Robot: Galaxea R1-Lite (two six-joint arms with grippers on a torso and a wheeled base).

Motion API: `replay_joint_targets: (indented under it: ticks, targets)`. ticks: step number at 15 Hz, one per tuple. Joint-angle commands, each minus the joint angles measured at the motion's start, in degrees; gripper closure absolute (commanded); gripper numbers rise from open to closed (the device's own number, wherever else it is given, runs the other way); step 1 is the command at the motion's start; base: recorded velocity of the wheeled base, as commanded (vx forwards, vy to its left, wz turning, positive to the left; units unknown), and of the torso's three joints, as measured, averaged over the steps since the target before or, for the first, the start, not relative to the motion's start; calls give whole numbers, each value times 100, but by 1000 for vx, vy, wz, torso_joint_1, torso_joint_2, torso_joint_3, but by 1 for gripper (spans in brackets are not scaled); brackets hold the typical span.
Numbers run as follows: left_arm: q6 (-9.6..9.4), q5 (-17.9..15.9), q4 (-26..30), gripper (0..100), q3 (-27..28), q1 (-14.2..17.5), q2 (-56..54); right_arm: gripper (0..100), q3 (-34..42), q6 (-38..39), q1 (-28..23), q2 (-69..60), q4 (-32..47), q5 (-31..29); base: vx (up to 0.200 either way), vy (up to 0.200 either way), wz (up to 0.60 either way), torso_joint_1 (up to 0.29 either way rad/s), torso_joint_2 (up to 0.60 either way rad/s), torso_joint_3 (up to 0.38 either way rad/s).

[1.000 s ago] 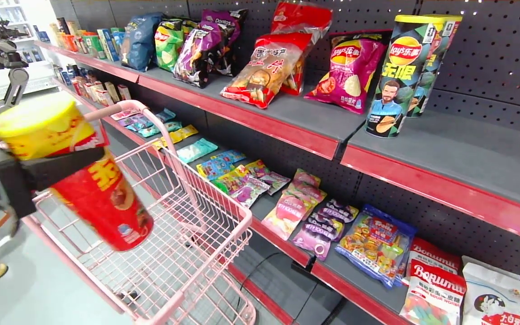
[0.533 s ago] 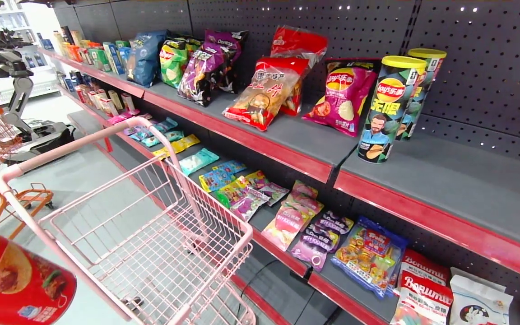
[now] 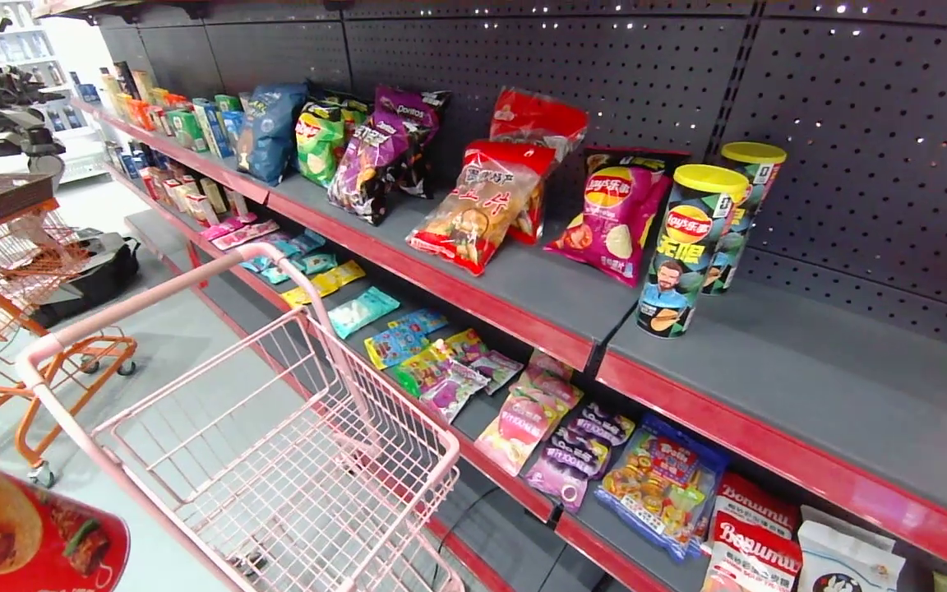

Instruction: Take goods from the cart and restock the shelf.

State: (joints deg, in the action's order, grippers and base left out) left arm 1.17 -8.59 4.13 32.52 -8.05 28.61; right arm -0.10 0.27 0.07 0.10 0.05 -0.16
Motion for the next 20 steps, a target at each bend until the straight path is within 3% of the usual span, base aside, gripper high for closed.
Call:
replay_joint_targets:
  ticks: [1,3,7,8,12,15,18,20]
  targets:
    - [6,-2,-9,100,-44,-4,-31,0,1,-9,1,-1,-5,-2,0,0,-600,36,-90,-41]
    - [-12,16,-9,100,-36,5,-31,0,1,-9,1,-1,-5,-2,0,0,-600,27,-29,-29]
    - [-416,728,0,100,-18,-4,-66,0,1,-9,1,-1,-5,-2,0,0,-600,8,-6,1]
    - [-460,719,0,100,-44,-22,-93,0,1,-9,1,-1,4,-2,0,0,-600,12,2,2]
    - [-495,772,0,100,-150,-4,-268,0,1,-9,1,-1,-5,-2,0,0,-600,-1,1,1]
    - [-521,1097,9,100,-185,-4,-295,0,1,-18,1,-1,4,-2,0,0,-400,2,3,0]
    - [-1110,1536,0,100,-211,5,-330,0,1,-18,1,-1,4,-2,0,0,0,0,0,0]
    - [-1400,1545,0,100,-203,5,-374,0,1,-18,1,-1,4,-2,0,0,0,0,0,0]
